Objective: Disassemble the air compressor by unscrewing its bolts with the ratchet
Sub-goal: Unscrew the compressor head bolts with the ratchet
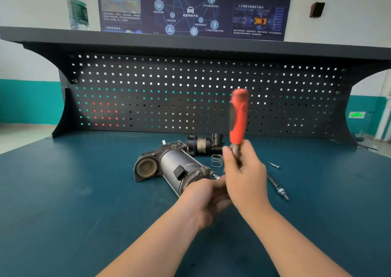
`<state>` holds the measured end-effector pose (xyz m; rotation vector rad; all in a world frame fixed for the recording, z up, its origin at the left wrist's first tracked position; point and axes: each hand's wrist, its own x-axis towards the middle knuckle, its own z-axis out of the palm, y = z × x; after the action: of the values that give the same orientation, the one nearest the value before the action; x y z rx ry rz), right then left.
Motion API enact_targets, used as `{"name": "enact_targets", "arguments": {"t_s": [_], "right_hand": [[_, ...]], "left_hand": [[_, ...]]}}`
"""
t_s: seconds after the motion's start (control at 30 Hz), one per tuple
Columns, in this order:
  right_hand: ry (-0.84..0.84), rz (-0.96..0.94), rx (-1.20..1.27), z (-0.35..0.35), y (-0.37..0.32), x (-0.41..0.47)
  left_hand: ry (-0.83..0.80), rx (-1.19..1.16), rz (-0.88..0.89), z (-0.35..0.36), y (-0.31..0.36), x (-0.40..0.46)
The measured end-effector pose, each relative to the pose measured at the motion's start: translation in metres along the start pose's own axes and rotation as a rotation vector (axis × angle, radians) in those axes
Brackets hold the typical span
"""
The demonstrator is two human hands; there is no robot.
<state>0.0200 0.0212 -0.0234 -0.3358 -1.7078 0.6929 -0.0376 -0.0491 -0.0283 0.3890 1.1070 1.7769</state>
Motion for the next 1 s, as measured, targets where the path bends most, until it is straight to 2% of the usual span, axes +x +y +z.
{"name": "enact_targets", "arguments": {"t_s": [0.13,0.27,0.33,0.4,0.43,0.6,0.8,0.9,1.0], "right_hand": [[0.153,0.475,0.18,0.0,0.013,0.011],[0.29,1.117,0.582,-0.001,0.027,0.016],[0.297,1.235,0.699,-0.001,0.029,0.013],[0.276,1.177,0.681,0.0,0.028,0.013],[0.273,1.088,0.637,0.0,0.026,0.014],[0.172,0.423,0.177,-0.001,0.01,0.009],[-0.078,-0.245,-0.137,0.0,-0.007,-0.004],[-0.111,-0.291,-0.16,0.002,-0.006,-0.006],[-0.037,-0.082,-0.037,0.001,-0.003,-0.005]], "left_hand": [[0.042,-0.024,-0.025,0.001,0.0,0.002],[0.036,-0.026,-0.034,0.002,0.0,0.003],[0.042,-0.014,-0.024,0.001,0.0,0.004],[0.043,-0.001,-0.018,0.001,0.0,0.004],[0.041,0.005,-0.015,0.001,0.0,0.004],[0.063,0.039,0.041,0.001,-0.001,0.004],[0.043,0.084,0.048,-0.001,0.001,0.0],[0.026,0.08,0.027,-0.003,0.004,0.001],[0.017,0.072,0.019,-0.003,0.003,0.002]]}}
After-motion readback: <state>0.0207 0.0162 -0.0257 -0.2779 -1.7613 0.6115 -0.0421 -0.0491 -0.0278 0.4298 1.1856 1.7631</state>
